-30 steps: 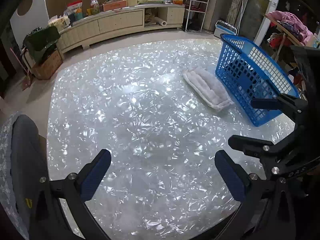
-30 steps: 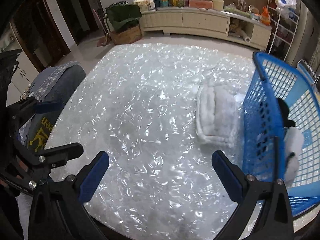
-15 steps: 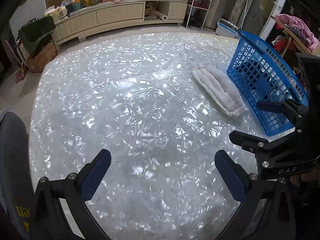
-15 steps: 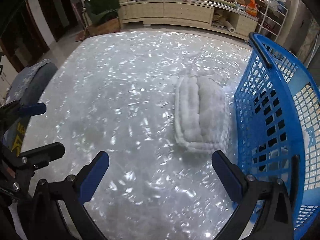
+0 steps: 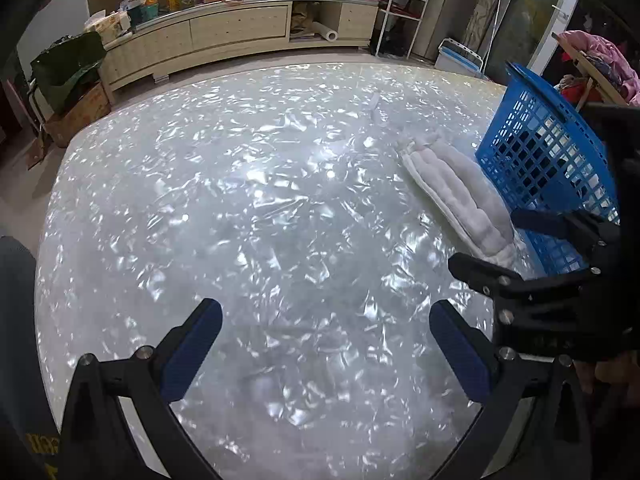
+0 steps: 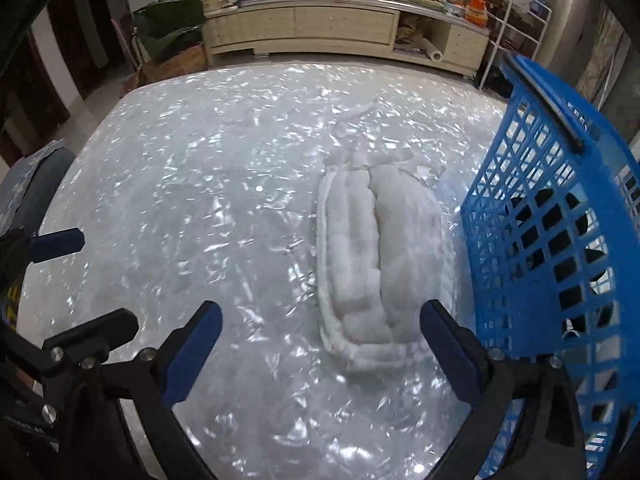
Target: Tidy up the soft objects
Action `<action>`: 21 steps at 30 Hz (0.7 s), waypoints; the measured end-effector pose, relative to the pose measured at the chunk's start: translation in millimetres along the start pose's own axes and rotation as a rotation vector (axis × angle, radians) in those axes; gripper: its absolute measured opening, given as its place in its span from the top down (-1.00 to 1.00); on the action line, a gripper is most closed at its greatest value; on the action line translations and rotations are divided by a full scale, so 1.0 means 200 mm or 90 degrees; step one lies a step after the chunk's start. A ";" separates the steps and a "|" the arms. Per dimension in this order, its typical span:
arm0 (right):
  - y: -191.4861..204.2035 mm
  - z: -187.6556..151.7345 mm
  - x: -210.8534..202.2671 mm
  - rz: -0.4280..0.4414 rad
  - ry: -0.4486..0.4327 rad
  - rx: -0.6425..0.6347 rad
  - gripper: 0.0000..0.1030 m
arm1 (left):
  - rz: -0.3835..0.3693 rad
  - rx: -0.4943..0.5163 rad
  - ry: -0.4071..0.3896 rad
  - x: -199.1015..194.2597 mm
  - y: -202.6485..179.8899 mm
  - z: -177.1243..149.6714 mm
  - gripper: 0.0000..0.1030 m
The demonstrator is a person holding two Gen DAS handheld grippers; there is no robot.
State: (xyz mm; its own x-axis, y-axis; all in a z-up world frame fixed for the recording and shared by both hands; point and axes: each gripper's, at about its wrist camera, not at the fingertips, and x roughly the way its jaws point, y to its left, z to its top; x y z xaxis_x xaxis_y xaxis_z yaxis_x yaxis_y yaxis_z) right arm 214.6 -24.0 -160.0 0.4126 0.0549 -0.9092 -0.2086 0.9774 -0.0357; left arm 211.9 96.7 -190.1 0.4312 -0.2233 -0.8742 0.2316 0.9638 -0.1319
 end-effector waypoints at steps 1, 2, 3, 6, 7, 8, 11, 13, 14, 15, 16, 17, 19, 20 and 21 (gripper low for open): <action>-0.01 0.00 0.01 -0.002 0.004 0.006 -0.72 | 0.000 0.001 0.000 0.01 0.00 0.01 -1.00; -0.03 0.01 0.03 -0.004 0.010 0.013 -0.68 | -0.002 0.003 0.000 0.02 0.00 0.02 -1.00; -0.04 0.01 0.05 -0.007 0.017 0.020 -0.57 | -0.003 0.003 0.000 0.04 0.00 0.03 -1.00; -0.07 0.01 0.08 -0.021 0.030 0.024 -0.33 | -0.003 0.005 0.001 0.07 -0.01 0.04 -1.00; -0.07 0.00 0.09 -0.027 0.034 0.023 -0.30 | -0.004 0.005 0.002 0.08 -0.01 0.05 -1.00; -0.08 0.01 0.10 -0.032 0.035 0.021 -0.28 | -0.006 0.005 0.003 0.09 -0.01 0.05 -1.00; -0.07 0.00 0.10 -0.045 0.034 0.014 -0.21 | -0.008 0.005 0.005 0.11 -0.02 0.05 -1.00; -0.05 0.00 0.10 -0.046 0.029 0.002 -0.08 | -0.009 0.004 0.006 0.12 -0.02 0.04 -1.00; -0.03 -0.01 0.10 -0.045 0.024 -0.011 -0.01 | -0.011 0.003 0.006 0.12 -0.02 0.04 -1.00; -0.01 -0.02 0.09 -0.044 0.019 -0.025 0.09 | -0.012 0.003 0.007 0.13 -0.01 0.04 -1.00; 0.01 -0.02 0.08 -0.044 0.016 -0.036 0.18 | -0.013 0.004 0.008 0.13 -0.01 0.04 -1.00; 0.02 -0.02 0.08 -0.041 0.016 -0.039 0.23 | -0.012 0.004 0.008 0.12 -0.01 0.04 -1.00; 0.04 -0.03 0.08 -0.035 0.017 -0.043 0.34 | -0.013 0.002 0.007 0.11 0.00 0.03 -1.00; 0.05 -0.03 0.08 -0.033 0.017 -0.044 0.38 | -0.015 -0.001 0.006 0.11 0.00 0.02 -1.00; 0.06 -0.03 0.08 -0.031 0.017 -0.047 0.45 | -0.016 -0.003 0.005 0.10 0.01 0.02 -1.00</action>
State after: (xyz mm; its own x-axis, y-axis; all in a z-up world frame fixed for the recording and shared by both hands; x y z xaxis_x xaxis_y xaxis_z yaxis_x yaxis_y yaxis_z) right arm 213.1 -13.1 -177.6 0.4001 0.0019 -0.9164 -0.2542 0.9610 -0.1090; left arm 224.0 93.9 -205.8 0.4184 -0.2464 -0.8742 0.2383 0.9586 -0.1561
